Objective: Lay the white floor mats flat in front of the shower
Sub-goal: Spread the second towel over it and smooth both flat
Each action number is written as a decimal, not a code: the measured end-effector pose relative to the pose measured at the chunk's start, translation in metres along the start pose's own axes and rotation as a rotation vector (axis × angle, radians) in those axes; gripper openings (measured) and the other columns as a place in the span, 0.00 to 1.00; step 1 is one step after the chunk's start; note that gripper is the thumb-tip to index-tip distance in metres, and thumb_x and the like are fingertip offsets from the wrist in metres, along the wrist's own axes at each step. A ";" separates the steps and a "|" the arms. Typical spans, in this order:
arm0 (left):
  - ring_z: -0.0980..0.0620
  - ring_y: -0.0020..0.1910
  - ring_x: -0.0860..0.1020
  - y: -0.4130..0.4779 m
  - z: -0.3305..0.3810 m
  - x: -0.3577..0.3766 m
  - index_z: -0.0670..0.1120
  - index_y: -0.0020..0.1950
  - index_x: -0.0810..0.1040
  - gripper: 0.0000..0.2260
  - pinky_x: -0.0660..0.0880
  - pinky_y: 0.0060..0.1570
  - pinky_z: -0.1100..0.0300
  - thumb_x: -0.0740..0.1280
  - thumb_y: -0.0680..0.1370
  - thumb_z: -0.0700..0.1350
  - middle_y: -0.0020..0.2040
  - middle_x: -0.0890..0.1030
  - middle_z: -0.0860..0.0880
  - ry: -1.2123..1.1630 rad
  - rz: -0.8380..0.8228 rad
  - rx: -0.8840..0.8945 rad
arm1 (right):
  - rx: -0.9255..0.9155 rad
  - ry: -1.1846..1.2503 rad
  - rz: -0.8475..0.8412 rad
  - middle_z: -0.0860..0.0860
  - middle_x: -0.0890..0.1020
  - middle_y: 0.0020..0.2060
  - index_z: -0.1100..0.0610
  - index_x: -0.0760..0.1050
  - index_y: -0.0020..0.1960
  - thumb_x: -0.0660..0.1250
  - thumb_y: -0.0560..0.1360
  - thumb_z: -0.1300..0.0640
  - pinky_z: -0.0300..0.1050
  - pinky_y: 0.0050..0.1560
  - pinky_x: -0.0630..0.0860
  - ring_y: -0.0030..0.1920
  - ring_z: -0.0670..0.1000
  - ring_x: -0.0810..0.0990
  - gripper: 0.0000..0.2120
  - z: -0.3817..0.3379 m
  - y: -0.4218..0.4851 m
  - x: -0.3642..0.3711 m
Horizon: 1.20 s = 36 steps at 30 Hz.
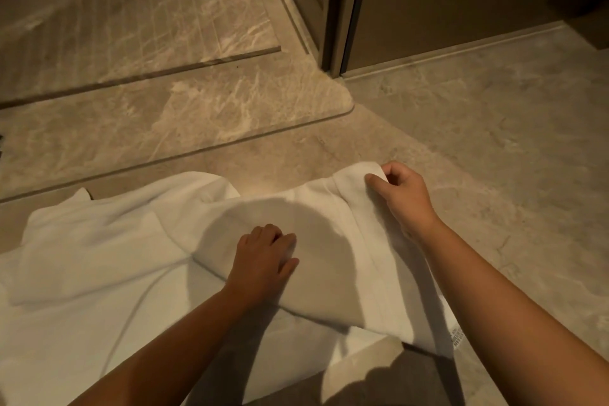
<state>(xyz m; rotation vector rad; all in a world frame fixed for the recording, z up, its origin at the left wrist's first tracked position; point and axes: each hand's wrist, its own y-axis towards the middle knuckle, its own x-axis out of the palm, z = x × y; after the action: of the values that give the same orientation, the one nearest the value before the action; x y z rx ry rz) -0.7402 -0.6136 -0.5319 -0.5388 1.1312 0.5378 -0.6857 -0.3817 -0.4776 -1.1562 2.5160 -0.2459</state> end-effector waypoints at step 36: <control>0.37 0.56 0.77 0.009 -0.041 -0.021 0.40 0.54 0.79 0.20 0.71 0.56 0.42 0.56 0.74 0.52 0.56 0.79 0.37 0.062 0.081 0.005 | -0.146 -0.522 0.076 0.60 0.70 0.67 0.61 0.67 0.67 0.61 0.74 0.67 0.46 0.66 0.63 0.68 0.58 0.67 0.22 -0.021 0.040 0.013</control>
<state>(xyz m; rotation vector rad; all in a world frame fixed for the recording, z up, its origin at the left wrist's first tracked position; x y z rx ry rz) -0.7811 -0.6360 -0.5265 -0.5100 1.2168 0.5916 -0.7291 -0.3650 -0.4738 -1.0125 2.1291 0.2366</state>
